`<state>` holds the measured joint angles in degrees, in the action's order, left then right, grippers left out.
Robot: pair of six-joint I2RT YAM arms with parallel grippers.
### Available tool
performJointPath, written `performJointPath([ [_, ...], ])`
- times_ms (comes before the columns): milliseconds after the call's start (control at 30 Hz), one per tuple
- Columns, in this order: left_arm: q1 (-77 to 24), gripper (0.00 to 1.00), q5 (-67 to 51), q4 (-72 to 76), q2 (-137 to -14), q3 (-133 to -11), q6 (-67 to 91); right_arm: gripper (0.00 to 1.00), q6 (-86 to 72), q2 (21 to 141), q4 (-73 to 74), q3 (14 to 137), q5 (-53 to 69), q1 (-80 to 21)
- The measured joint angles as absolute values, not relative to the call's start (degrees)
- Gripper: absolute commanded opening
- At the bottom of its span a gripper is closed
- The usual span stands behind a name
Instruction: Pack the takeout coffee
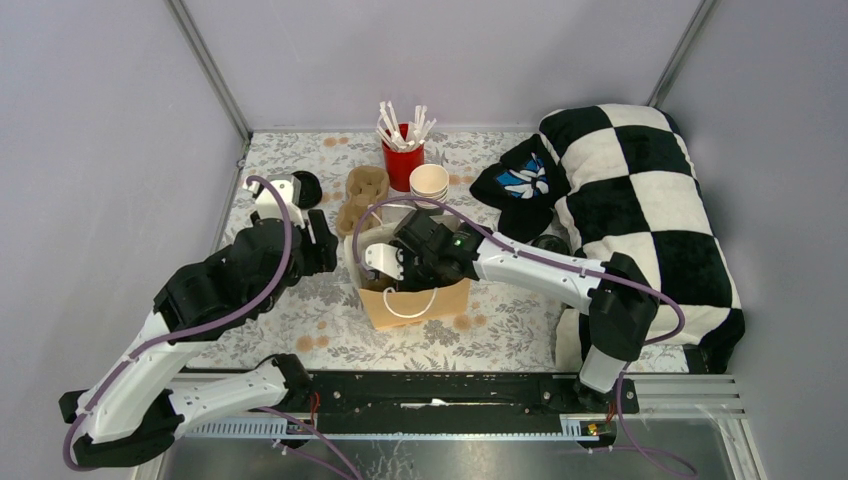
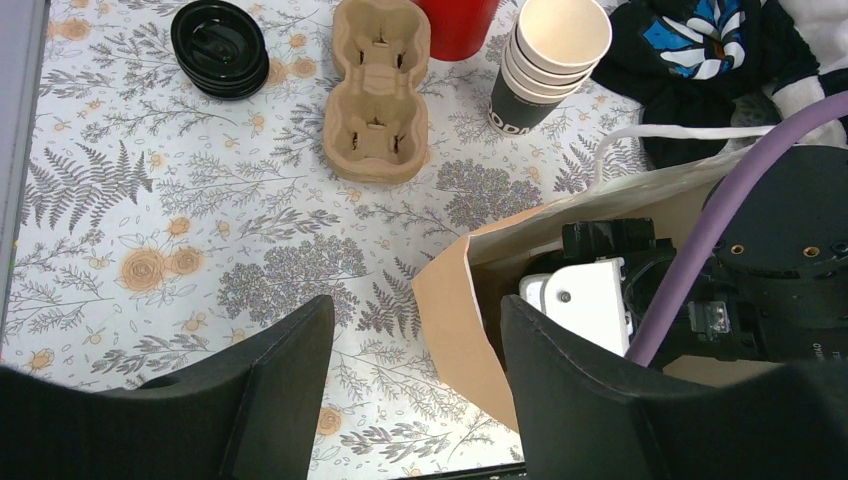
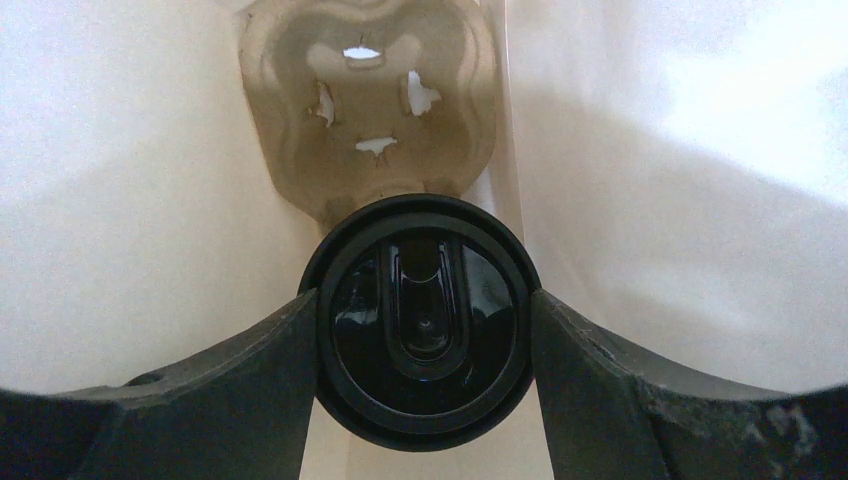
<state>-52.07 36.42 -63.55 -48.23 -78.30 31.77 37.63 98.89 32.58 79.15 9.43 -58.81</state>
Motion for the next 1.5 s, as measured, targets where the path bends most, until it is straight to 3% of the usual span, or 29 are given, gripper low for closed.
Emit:
performJointPath([
  [267, -52.07, 0.67, 35.44, -64.10, -50.70, -78.78, 33.12, 0.97, 32.05, 99.11, 37.82, 82.17, 6.28, -58.61],
  [300, -52.07, 0.67, 34.92, -64.20, -51.24, -79.05, 33.58, 0.99, 31.16, 99.11, 38.76, 82.59, 5.91, -58.59],
  [867, -52.12, 0.75, 27.14, -64.53, -56.84, -81.71, 37.95, 1.00, 21.19, 95.33, 52.38, 96.82, 0.47, -59.00],
  [1067, -52.12, 0.85, 25.87, -64.64, -59.02, -84.82, 39.42, 1.00, 13.96, 95.88, 61.58, 108.16, -4.51, -59.37],
  [1233, -50.96, 0.85, 25.36, -65.67, -62.33, -89.60, 39.51, 1.00, 0.14, 94.70, 64.64, 119.22, -10.61, -60.18],
  [1500, -45.21, 0.84, 20.23, -71.00, -69.82, -91.64, 40.16, 1.00, -29.78, 92.27, 75.50, 121.73, -16.01, -59.64],
])
